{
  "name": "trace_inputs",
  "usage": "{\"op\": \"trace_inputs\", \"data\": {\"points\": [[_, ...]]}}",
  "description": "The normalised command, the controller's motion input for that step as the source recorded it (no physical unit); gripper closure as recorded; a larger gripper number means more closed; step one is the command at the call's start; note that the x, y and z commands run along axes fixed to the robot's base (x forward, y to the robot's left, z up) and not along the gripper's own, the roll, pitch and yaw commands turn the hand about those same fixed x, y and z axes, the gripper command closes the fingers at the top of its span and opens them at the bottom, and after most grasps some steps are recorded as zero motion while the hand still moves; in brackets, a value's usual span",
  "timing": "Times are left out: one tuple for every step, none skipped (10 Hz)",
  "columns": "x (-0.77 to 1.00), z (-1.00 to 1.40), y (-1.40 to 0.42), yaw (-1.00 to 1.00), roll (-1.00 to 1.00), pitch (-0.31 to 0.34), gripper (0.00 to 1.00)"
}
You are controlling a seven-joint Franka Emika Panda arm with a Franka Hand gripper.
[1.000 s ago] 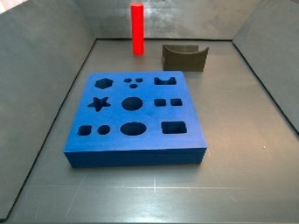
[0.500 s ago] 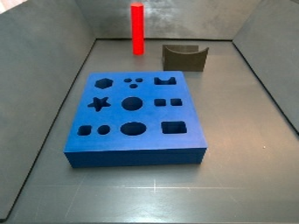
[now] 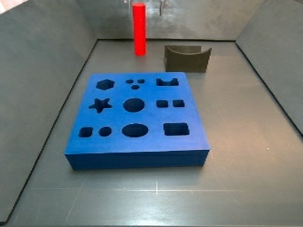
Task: Pick up the hexagon object. Move up. Move to above the board. Insert the hexagon object.
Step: Pick up the hexagon object.
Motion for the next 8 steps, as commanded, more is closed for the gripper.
{"op": "trace_inputs", "data": {"points": [[-0.49, -0.94, 0.00, -0.09, 0.03, -0.149, 0.00], [-0.04, -0.33, 0.00, 0.00, -0.09, -0.141, 0.00], [-0.02, 0.00, 0.03, 0.00, 0.00, 0.000, 0.00], [-0.24, 0.00, 0.00, -0.05, 0.00, -0.093, 0.00], [-0.14, 0.00, 0.00, 0.00, 0.00, -0.066, 0.00], [-0.32, 0.00, 0.00, -0.04, -0.02, -0.124, 0.00], [0.00, 0.00, 0.00, 0.00, 0.00, 0.000, 1.00], [0.00, 0.00, -0.05, 0.00, 0.11, 0.044, 1.00]]}}
